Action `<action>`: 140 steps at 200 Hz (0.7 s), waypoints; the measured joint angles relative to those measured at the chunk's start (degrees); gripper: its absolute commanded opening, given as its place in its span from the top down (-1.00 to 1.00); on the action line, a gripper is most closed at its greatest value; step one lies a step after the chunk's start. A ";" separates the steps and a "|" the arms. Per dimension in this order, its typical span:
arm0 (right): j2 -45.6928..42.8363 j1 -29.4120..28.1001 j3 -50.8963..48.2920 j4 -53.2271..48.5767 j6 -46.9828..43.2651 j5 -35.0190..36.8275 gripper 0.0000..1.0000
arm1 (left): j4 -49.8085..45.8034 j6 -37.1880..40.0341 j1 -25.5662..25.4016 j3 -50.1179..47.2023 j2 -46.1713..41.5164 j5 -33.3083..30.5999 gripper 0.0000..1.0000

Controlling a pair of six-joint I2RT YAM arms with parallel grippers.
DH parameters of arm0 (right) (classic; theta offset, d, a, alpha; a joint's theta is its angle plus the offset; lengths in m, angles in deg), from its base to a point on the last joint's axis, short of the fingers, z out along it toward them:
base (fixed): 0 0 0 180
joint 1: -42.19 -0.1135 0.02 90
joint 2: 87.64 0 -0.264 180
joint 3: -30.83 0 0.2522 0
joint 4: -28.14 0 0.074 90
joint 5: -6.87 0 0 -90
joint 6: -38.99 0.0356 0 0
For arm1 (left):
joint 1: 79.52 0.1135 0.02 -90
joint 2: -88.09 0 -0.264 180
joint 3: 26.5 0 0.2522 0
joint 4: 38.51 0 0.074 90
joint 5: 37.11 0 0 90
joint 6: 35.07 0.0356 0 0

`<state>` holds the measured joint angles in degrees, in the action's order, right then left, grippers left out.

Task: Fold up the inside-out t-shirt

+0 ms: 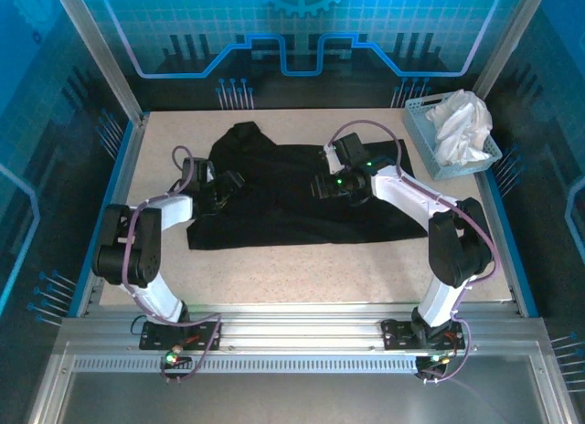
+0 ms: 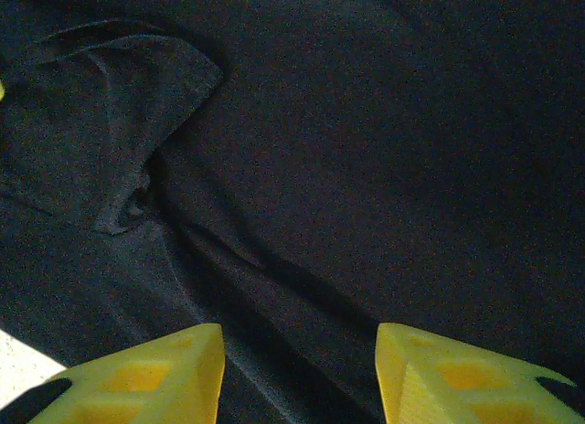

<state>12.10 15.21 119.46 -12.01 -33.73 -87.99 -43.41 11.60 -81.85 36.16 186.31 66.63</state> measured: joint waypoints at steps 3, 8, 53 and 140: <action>0.00 0.00 0.00 0.02 -0.02 -0.04 0.04 | 0.00 0.02 0.00 0.39 0.42 0.00 -0.33; 0.00 0.02 0.00 0.07 -0.07 -0.09 0.04 | 0.00 0.15 0.00 1.05 1.18 -0.26 -0.33; -0.02 0.04 -1.31 0.37 -0.42 -0.11 0.04 | -0.37 1.29 0.02 8.17 7.76 -1.79 -0.33; -2.14 0.44 -2.89 0.31 -0.42 -0.09 0.03 | -3.39 1.95 2.71 22.45 15.13 -2.60 -0.33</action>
<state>9.96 15.64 116.58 -11.70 -34.14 -88.08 -46.80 13.54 -79.14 58.61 201.43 64.03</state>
